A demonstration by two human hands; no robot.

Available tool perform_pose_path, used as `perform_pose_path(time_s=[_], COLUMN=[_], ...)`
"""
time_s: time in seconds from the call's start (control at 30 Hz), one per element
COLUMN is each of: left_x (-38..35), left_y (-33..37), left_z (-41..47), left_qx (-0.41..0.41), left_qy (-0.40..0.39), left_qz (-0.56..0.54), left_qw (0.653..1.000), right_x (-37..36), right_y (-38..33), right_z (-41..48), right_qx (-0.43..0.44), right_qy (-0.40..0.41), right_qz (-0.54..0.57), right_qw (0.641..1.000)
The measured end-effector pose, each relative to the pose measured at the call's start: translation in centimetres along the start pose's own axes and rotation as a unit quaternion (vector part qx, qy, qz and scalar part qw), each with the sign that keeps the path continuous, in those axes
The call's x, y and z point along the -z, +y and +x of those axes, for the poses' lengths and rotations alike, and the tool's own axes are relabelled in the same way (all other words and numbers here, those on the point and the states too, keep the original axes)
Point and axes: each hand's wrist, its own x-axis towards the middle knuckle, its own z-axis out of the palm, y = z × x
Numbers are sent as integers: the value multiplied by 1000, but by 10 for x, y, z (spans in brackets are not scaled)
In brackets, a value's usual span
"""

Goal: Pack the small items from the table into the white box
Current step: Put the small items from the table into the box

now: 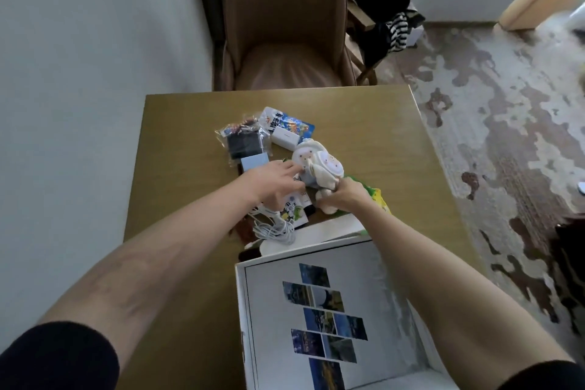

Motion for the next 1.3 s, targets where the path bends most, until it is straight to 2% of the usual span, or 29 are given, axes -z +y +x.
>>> perform_pose_path(time_s=[0.23, 0.33, 0.53, 0.63, 0.73, 1.0, 1.17, 1.3], left_x=[0, 8, 14, 21, 35, 89, 94, 79], left_y=[8, 10, 16, 22, 28, 82, 145, 193], left_z=[1, 2, -9, -21, -36, -90, -135, -155], left_qx=[-22, -26, 28, 81, 142, 227, 281, 310], left_qy=[8, 1, -43, -3, 74, 239, 263, 249], left_qz=[108, 118, 83, 57, 27, -79, -80, -70], left_qw=[994, 993, 995, 995, 987, 941, 919, 915], right_x=[15, 26, 46, 53, 59, 81, 89, 79], right_y=[13, 15, 22, 29, 37, 47, 59, 67], right_z=[2, -7, -45, -62, -77, -121, -152, -165], right_qx=[-17, 15, 107, 148, 180, 300, 372, 401], right_qy=[-6, 3, 3, 18, 21, 9, -35, -74], right_qz=[14, 64, 208, 234, 256, 339, 363, 317], right_qw=[1000, 998, 972, 961, 949, 892, 854, 856])
